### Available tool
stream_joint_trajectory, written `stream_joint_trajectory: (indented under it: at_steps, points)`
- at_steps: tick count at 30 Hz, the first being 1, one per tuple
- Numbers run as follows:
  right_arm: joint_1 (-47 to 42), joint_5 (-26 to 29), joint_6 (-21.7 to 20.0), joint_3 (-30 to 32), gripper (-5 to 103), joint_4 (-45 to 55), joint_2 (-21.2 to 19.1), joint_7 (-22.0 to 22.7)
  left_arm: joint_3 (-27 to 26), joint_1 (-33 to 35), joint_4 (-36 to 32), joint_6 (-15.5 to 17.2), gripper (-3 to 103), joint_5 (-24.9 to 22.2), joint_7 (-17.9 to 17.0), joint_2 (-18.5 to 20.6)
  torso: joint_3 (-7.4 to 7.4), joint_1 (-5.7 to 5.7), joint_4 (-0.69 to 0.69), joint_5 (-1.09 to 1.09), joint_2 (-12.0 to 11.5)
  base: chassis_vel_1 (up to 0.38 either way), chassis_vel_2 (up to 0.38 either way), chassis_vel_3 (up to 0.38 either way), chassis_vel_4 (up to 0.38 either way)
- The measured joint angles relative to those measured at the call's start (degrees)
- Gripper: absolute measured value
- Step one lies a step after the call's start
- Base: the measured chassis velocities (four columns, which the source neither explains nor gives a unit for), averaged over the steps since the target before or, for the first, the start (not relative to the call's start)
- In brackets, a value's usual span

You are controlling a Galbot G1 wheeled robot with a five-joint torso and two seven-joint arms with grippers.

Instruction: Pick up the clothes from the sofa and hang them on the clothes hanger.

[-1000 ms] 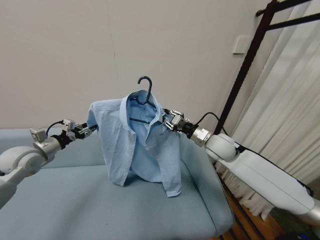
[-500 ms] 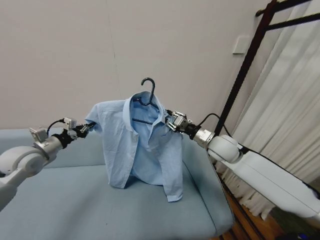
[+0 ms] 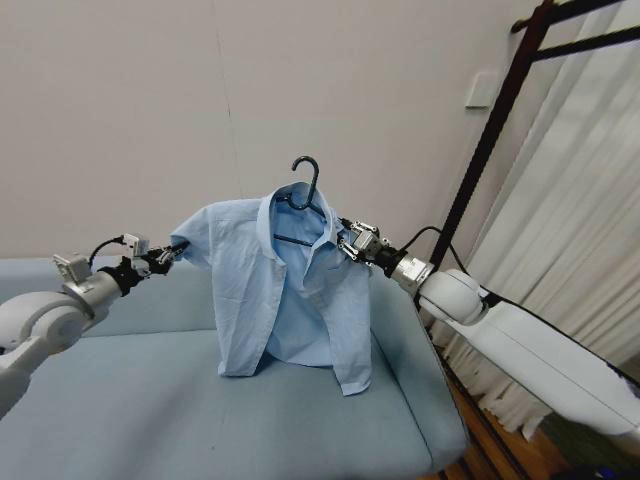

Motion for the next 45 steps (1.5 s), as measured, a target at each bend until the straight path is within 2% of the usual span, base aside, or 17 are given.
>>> stream_joint_trajectory:
  at_steps: [11,45]
  points:
    - [-0.9,-0.4,0.5,0.2,25,-0.6,0.7,-0.2,0.1,0.5,3.6,-0.1,0,1.9,1.8,-1.0,0.00,0.00,0.01,-0.01,0.0,0.000,0.000,0.000,0.000]
    - [-1.0,-0.1,0.8,1.1,25,-0.6,-0.3,0.5,-0.9,2.0,5.6,-0.2,0,3.0,2.2,-2.4,0.00,0.00,0.01,0.00,0.0,0.000,0.000,0.000,0.000]
